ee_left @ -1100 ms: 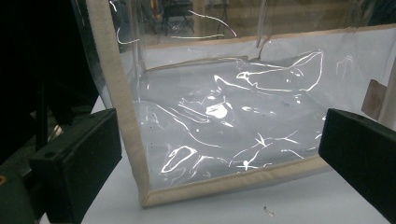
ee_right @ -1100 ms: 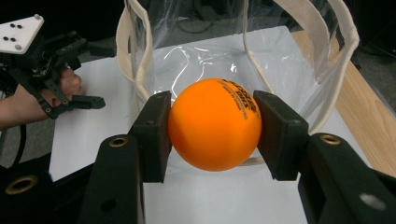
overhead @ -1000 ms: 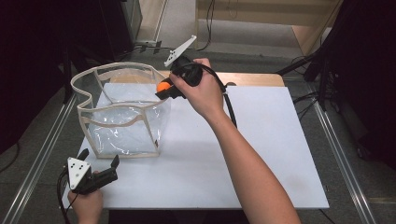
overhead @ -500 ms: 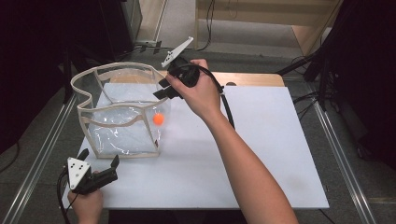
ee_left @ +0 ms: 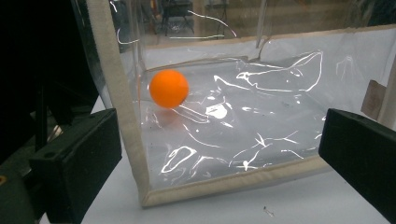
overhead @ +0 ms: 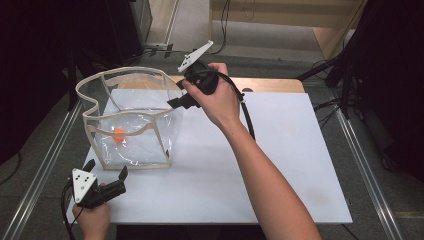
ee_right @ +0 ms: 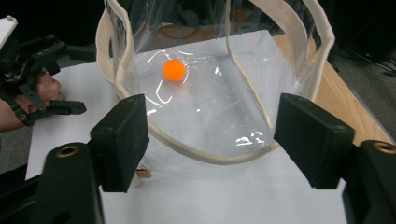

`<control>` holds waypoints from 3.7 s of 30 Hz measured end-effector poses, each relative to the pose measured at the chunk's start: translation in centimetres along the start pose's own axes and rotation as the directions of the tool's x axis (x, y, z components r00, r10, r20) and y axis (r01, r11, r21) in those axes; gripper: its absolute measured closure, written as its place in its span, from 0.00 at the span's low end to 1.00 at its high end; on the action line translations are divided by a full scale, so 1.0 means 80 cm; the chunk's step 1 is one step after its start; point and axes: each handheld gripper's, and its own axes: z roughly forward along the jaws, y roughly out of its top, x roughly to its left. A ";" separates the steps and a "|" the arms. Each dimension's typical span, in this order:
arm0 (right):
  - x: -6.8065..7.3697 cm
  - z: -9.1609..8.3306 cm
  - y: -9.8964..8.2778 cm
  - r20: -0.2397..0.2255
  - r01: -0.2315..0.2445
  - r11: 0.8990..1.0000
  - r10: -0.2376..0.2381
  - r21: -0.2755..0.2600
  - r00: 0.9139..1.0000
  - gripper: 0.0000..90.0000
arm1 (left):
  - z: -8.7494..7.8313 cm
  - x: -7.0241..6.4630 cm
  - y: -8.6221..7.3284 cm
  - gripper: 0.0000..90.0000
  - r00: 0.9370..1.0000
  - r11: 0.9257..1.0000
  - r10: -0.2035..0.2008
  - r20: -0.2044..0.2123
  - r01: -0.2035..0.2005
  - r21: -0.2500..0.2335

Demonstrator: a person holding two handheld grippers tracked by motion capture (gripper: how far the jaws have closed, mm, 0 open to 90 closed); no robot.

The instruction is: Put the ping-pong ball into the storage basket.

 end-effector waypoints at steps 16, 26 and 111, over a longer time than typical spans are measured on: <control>-0.003 -0.008 -0.029 0.056 0.005 1.000 -0.004 -0.012 0.998 0.12 | 0.000 0.000 0.000 0.00 1.000 1.000 0.001 -0.001 -0.001 0.000; -0.005 -0.010 -0.049 0.075 -0.017 1.000 0.017 -0.013 0.997 0.12 | 0.000 -0.001 0.000 0.00 1.000 1.000 0.003 -0.001 -0.003 0.000; 0.001 -0.023 -0.258 0.205 -0.187 0.978 0.202 -0.091 0.958 0.12 | 0.000 -0.003 0.000 0.00 1.000 1.000 0.015 -0.007 -0.014 0.004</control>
